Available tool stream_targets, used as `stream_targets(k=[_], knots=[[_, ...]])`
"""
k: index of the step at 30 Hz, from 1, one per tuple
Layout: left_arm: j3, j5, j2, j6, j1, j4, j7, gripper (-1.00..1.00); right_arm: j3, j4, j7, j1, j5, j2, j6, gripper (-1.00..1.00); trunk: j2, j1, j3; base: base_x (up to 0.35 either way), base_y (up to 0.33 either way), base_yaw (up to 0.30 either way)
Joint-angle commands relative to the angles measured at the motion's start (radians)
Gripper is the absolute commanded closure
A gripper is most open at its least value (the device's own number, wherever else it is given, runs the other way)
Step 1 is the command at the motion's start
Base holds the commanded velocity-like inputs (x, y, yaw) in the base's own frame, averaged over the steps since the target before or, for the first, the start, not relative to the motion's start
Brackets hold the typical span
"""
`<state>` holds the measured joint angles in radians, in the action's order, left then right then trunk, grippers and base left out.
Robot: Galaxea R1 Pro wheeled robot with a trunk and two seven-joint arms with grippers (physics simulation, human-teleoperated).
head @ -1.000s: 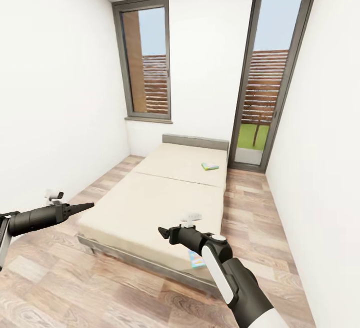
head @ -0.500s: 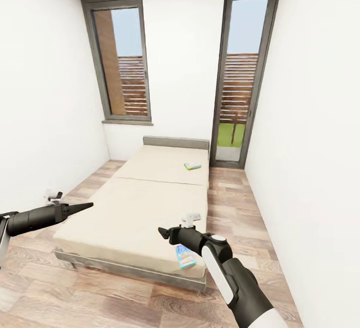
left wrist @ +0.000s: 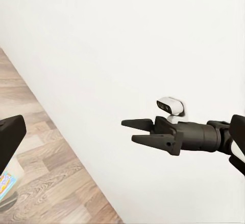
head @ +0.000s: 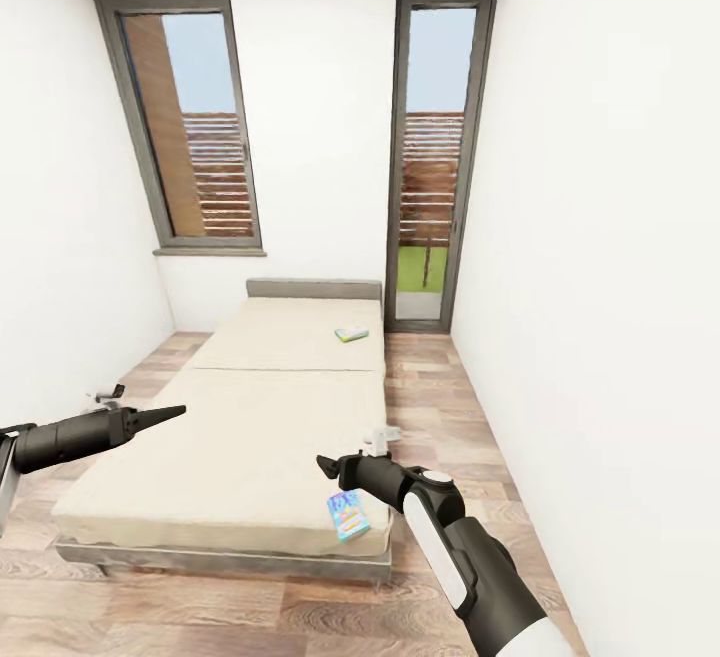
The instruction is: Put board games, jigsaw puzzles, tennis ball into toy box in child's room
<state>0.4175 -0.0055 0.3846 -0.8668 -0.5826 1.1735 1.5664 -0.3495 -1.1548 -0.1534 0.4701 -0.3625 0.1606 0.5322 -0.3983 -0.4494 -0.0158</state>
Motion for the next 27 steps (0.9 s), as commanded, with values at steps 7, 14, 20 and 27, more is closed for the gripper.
stream_targets(k=[7,14,20,27], knots=[[-0.001,-0.001,-0.001,-0.011,0.0,0.0,0.004,-1.0,0.0,0.0,-0.002,0.001,-0.002,0.001,0.004,-1.0,-0.002,-0.001,0.002,0.0,0.076,-0.281],[0.002,-0.001,0.001,-0.011,0.0,0.0,0.004,-1.0,0.0,0.003,-0.002,0.001,-0.003,0.001,-0.009,-1.0,-0.002,-0.001,0.005,0.0,0.142,-0.28],[0.0,-0.001,-0.001,-0.01,0.0,0.0,0.004,-1.0,0.0,0.001,-0.002,0.001,-0.003,0.001,-0.015,-1.0,-0.002,-0.001,0.008,0.0,0.022,-0.281],[0.0,-0.001,0.0,-0.011,0.0,0.0,0.004,-1.0,0.001,0.003,-0.002,0.001,-0.003,0.001,-0.018,-1.0,-0.002,-0.001,0.011,0.0,0.1,-0.265]])
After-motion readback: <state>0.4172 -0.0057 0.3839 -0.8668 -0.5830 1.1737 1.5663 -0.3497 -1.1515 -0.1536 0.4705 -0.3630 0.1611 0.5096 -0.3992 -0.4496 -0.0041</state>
